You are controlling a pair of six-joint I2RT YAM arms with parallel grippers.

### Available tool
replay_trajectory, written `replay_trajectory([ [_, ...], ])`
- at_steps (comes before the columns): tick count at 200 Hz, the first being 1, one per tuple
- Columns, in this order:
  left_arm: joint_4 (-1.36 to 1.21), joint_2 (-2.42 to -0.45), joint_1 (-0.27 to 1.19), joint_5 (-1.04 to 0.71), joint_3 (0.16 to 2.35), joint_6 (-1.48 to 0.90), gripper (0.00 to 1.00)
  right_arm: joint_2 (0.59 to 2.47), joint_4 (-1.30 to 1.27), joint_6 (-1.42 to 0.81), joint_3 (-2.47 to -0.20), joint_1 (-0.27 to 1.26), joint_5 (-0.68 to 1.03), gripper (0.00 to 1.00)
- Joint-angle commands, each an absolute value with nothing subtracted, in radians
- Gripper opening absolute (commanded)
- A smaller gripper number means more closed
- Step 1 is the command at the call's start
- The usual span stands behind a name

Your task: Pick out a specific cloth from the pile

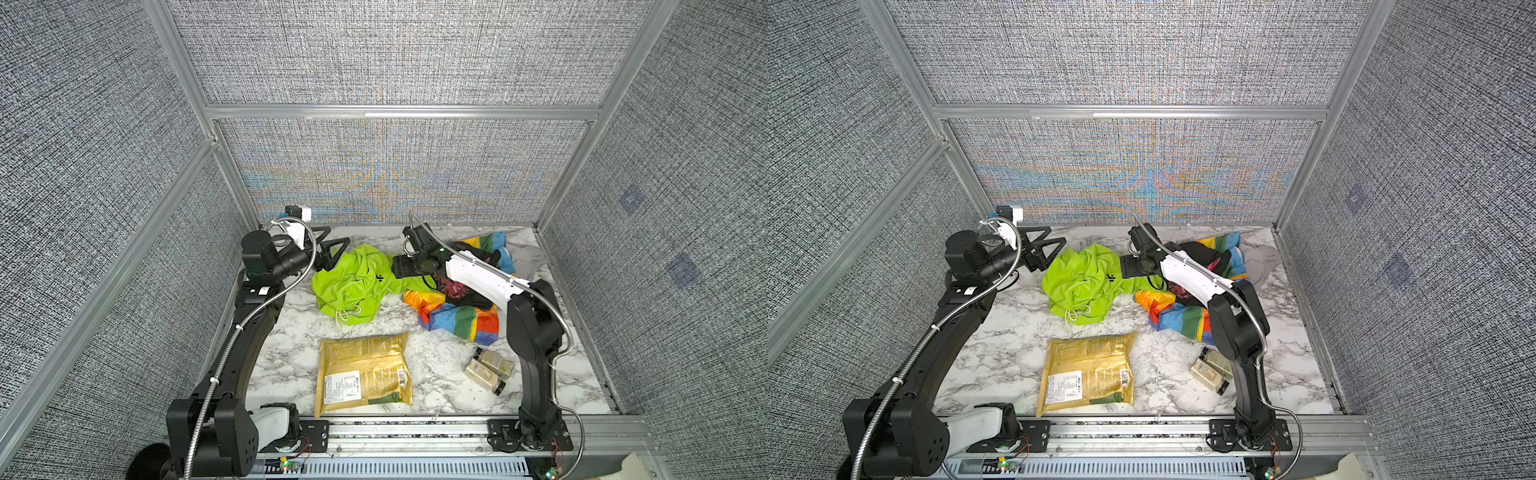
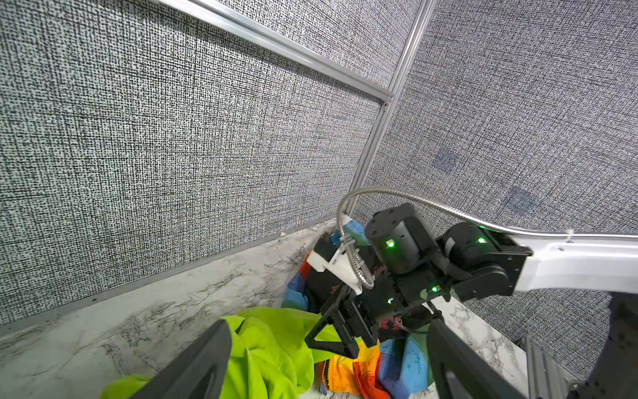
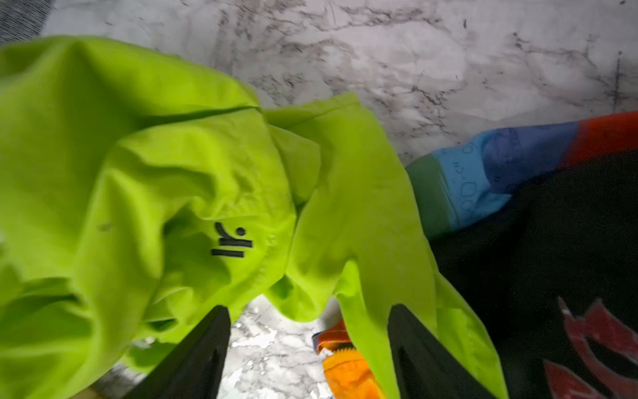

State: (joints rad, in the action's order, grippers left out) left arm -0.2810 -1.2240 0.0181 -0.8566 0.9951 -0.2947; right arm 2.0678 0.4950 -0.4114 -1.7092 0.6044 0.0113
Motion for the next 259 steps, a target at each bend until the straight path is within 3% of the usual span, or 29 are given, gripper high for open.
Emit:
replay_trajectory([
  [1, -0.337, -1.222, 0.018, -0.861, 0.994, -0.299, 0.92, 2.089, 0.532, -0.376, -1.722, 0.605, -0.076, 0.77],
  [31, -0.336, -1.228, 0.017, -0.863, 0.997, -0.302, 0.92, 2.132, 0.561, -0.355, -1.771, 0.605, -0.120, 0.74],
  [84, -0.184, -1.287, 0.017, -0.756, 1.064, -0.282, 0.92, 2.181, 0.514, -0.367, -1.834, 0.610, -0.027, 0.13],
  [104, -0.158, -1.297, 0.018, -0.700, 1.068, -0.291, 0.91, 2.166, 0.498, -0.370, -1.859, 0.616, -0.034, 0.00],
  [131, 0.061, -1.390, 0.016, -0.447, 1.150, -0.272, 0.91, 2.116, 0.453, -0.368, -1.876, 0.626, 0.001, 0.00],
  [146, 0.109, -1.465, 0.015, -0.400, 1.173, -0.270, 0.85, 2.099, 0.441, -0.372, -1.904, 0.632, 0.032, 0.00],
  [166, 0.118, -1.561, 0.016, -0.405, 1.182, -0.296, 0.84, 2.100, 0.446, -0.373, -1.963, 0.646, 0.057, 0.00],
  [204, 0.219, -1.721, 0.020, -0.379, 1.258, -0.290, 0.99, 2.115, 0.439, -0.373, -2.055, 0.664, 0.085, 0.00],
  [248, 0.226, -1.776, 0.055, -0.452, 1.283, -0.270, 0.98, 2.127, 0.429, -0.379, -2.095, 0.675, 0.089, 0.00],
  [259, 0.234, -1.797, 0.068, -0.489, 1.297, -0.268, 0.86, 2.132, 0.435, -0.379, -2.110, 0.679, 0.090, 0.00],
])
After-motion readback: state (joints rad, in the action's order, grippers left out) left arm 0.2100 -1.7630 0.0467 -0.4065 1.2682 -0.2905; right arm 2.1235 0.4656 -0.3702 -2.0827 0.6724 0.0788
